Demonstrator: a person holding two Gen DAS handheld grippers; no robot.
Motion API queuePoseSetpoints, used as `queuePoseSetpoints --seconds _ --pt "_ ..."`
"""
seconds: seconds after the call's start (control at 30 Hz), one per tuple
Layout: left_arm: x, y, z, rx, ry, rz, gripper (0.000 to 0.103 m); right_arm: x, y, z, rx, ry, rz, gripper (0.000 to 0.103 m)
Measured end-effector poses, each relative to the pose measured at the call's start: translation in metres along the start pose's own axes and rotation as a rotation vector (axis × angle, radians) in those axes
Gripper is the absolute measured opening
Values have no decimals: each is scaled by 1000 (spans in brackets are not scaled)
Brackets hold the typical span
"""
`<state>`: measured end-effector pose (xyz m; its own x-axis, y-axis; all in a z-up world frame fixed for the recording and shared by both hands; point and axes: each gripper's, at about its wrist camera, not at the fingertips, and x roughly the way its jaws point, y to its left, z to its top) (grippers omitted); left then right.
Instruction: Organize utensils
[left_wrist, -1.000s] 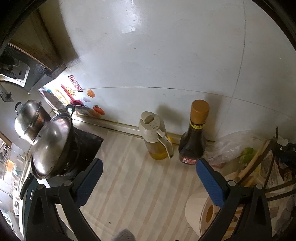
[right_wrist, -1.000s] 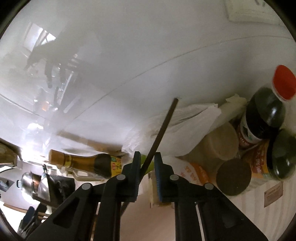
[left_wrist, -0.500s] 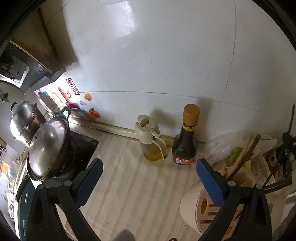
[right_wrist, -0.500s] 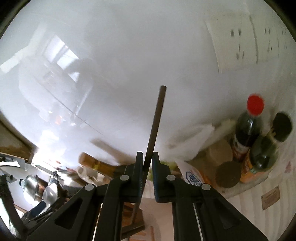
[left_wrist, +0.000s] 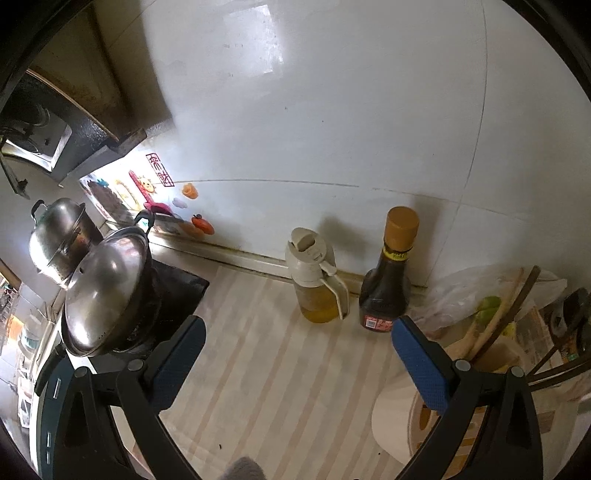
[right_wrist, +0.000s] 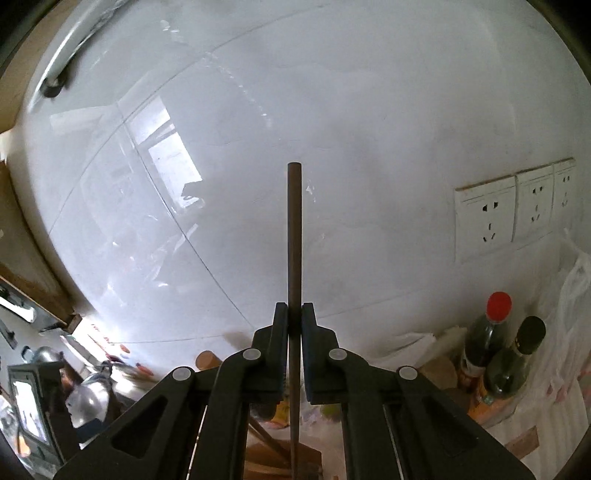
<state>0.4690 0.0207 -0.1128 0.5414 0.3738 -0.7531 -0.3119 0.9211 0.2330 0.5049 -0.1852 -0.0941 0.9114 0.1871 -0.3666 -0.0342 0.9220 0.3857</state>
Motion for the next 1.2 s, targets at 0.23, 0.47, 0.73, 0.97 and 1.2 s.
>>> queuePoseSetpoints --seconds 0.23,0.47,0.73,0.97,1.2 --pt "7 4 -7 1 19 -19 103 2 9 -28 -60 -23 7 7" --pt "4 6 -13 0 24 -47 103 -2 22 -50 -155 41 39 7" --pt "-12 14 -34 8 30 -100 103 -29 32 -64 -207 91 60 73" --pt "-43 30 -58 -10 23 -155 103 -76 33 -61 -249 99 -49 102" --pt "-69 33 -85 -3 3 -181 103 -98 10 -89 -330 195 -221 103"
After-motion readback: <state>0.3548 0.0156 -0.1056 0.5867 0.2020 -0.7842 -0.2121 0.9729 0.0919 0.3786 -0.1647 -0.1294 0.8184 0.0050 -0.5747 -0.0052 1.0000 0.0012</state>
